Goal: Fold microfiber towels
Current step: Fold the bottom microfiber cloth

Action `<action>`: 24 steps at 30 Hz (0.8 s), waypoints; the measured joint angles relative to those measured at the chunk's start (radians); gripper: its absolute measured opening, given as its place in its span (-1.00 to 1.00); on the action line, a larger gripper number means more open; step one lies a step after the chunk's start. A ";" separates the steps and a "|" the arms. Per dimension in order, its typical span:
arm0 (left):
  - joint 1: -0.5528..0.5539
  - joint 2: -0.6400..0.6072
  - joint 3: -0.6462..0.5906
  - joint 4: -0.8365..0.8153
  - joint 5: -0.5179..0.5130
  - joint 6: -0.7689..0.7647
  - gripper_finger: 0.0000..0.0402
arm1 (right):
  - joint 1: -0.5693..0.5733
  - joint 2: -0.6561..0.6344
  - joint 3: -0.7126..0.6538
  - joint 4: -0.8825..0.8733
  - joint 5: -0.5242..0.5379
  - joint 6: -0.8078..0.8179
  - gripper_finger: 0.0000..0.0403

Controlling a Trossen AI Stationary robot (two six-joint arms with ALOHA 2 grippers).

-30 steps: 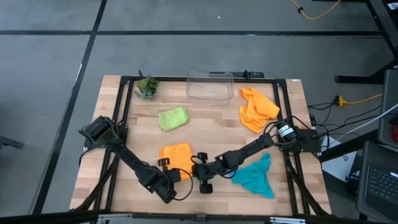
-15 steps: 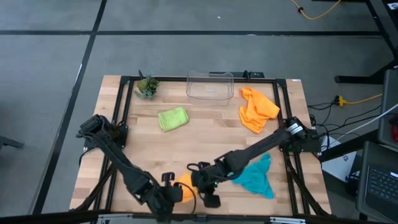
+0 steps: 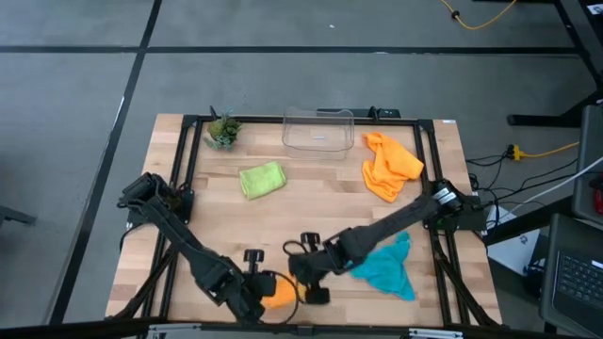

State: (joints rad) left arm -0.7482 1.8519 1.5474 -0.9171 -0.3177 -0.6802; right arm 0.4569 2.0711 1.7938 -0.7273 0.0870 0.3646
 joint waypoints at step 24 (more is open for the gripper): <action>0.151 0.000 -0.234 -0.009 -0.061 0.107 -1.00 | -0.170 -0.001 -0.325 0.365 0.072 -0.077 -0.96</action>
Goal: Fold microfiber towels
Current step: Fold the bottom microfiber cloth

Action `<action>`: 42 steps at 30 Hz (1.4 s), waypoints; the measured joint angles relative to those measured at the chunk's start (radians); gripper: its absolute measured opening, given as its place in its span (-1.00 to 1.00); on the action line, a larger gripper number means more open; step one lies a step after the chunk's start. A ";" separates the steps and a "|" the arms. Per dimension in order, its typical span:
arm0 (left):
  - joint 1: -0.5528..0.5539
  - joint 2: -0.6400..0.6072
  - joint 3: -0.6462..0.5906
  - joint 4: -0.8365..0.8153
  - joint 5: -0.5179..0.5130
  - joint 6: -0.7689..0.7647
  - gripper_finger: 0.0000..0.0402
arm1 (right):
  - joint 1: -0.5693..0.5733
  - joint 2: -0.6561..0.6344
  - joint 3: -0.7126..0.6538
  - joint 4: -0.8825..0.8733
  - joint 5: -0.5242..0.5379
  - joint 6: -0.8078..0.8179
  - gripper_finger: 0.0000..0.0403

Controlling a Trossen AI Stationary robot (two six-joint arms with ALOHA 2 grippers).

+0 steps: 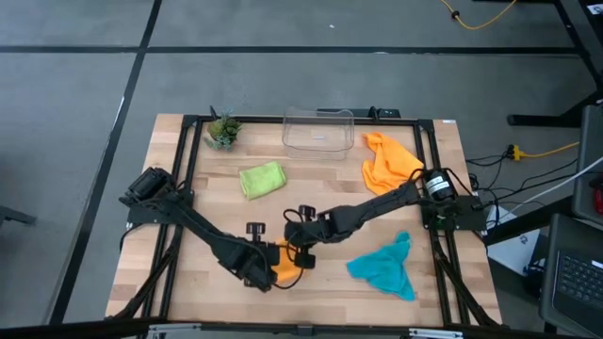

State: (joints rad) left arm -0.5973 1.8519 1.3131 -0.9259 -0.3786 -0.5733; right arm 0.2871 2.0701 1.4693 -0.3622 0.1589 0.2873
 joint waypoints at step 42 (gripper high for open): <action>-0.243 0.085 0.015 0.448 -0.027 -0.133 -0.95 | 0.317 0.062 0.034 0.097 0.027 0.184 -0.96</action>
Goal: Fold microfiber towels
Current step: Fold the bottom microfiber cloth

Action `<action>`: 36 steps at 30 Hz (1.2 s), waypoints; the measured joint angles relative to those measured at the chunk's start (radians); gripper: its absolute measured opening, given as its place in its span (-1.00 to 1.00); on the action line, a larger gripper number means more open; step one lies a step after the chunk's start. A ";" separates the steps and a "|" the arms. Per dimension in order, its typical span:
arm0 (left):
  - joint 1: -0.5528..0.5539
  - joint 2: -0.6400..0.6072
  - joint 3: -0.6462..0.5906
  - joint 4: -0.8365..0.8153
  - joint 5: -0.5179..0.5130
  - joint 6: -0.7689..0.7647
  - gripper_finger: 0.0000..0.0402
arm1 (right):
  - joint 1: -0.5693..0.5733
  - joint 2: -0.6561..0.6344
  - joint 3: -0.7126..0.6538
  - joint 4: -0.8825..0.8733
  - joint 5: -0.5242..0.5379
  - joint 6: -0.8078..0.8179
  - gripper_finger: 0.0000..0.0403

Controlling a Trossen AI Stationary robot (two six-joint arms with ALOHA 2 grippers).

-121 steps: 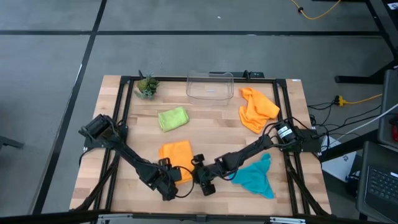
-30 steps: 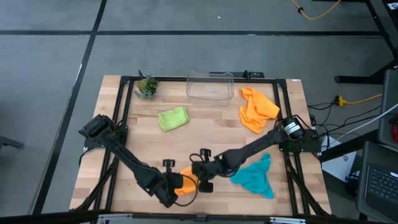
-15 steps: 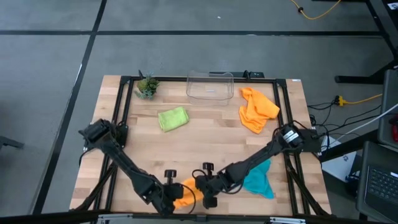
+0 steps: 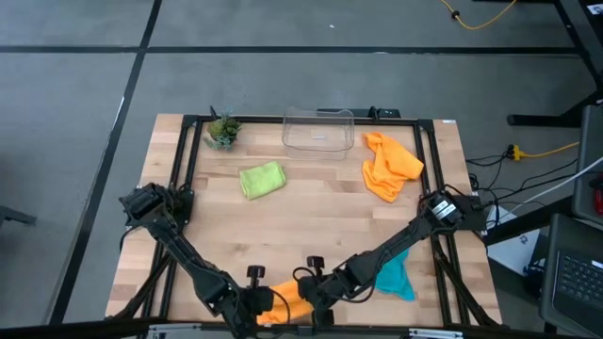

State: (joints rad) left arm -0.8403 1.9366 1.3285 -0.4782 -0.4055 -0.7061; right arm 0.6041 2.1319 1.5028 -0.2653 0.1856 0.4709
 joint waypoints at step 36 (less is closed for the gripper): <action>0.026 -0.004 0.000 0.108 0.201 -0.090 0.05 | 0.004 0.000 -0.002 0.046 -0.329 0.005 -0.23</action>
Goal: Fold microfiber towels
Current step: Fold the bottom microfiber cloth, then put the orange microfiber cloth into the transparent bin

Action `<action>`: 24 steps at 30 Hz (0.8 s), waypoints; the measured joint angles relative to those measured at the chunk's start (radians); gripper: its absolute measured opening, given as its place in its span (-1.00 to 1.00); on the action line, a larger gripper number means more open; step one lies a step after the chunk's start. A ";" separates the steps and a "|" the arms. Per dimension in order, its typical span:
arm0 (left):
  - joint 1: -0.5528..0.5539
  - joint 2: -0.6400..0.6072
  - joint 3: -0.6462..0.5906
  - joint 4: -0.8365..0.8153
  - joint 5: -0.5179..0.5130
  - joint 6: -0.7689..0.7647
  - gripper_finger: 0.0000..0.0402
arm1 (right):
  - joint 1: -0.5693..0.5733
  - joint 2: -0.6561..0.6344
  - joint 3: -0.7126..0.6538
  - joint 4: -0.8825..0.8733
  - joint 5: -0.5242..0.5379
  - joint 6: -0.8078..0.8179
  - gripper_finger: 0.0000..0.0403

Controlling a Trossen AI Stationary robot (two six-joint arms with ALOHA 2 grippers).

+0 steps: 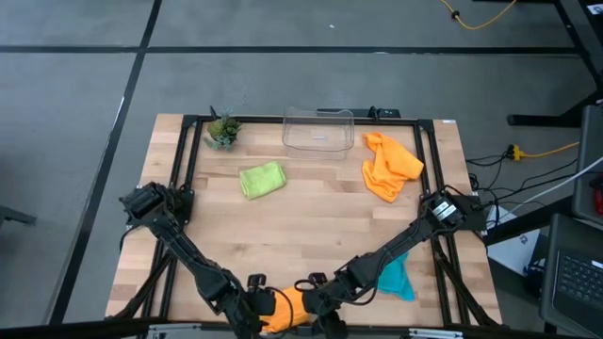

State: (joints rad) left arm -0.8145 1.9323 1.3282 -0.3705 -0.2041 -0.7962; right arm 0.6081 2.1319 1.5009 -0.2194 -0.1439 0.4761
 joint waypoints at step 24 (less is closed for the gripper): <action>0.093 -0.220 0.003 -0.610 -0.044 0.047 0.06 | -0.050 0.043 0.046 0.194 0.306 -0.169 -0.23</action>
State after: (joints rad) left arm -0.7212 1.7119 1.3308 -0.9804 -0.2485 -0.7490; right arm 0.5583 2.1750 1.5471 -0.0250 0.1616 0.3070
